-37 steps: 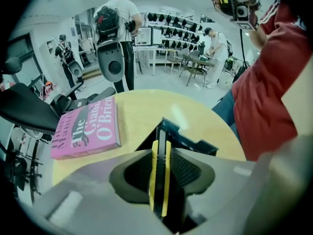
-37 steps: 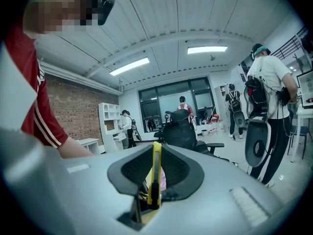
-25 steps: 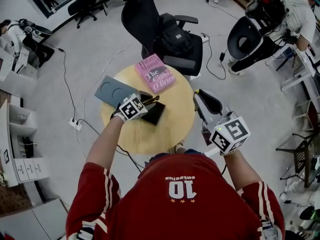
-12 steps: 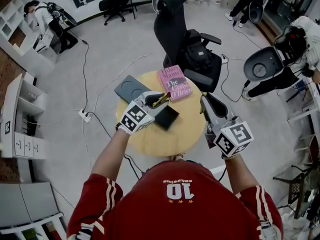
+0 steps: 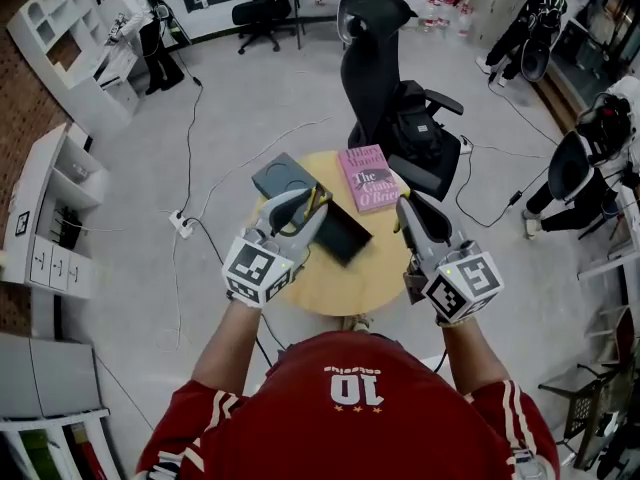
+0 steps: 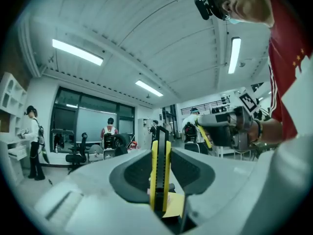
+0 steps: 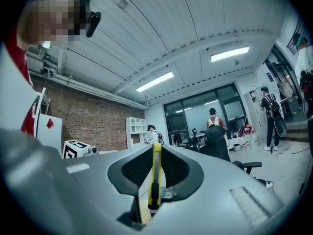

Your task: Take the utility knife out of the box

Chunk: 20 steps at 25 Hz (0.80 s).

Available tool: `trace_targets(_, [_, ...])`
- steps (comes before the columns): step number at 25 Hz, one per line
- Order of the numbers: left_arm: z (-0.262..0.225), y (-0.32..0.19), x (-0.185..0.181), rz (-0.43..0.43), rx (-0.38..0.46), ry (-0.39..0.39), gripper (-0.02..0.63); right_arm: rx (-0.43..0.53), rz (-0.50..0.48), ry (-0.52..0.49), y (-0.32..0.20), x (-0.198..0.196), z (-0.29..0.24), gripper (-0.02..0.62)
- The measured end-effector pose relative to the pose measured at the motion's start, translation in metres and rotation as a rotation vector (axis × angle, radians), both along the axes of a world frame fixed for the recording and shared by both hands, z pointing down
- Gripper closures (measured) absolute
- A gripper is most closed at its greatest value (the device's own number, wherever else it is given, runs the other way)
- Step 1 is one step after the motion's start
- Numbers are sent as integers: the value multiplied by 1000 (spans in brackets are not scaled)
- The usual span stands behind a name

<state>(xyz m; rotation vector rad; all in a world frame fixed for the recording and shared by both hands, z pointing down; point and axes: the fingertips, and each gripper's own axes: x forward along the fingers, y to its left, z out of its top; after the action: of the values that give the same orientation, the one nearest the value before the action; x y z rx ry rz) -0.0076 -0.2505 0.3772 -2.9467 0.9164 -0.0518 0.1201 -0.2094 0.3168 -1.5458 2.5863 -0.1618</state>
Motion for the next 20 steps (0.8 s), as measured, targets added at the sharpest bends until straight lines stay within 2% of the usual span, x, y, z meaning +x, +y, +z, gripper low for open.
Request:
trace_targets(2, [-12,8,-18,-57,13,22,476,8,-16,-4,3,-10,-4,545])
trace_targets(8, [-37,34,-81,-242,66,27,476,16,-69,-17,11,-46,-4,545])
trace_targets(12, [-45,54,-125,-351,57,85,476,17,-94,-25,16,-72,-4,546])
trace_targets(15, [-45,71,-147,-401,48,106,476,9,-105,-6,24,-88,0,546])
trace_targets(20, [-53,86,-169,-436,72,125,476,16,-79,0,35,-96,2,546])
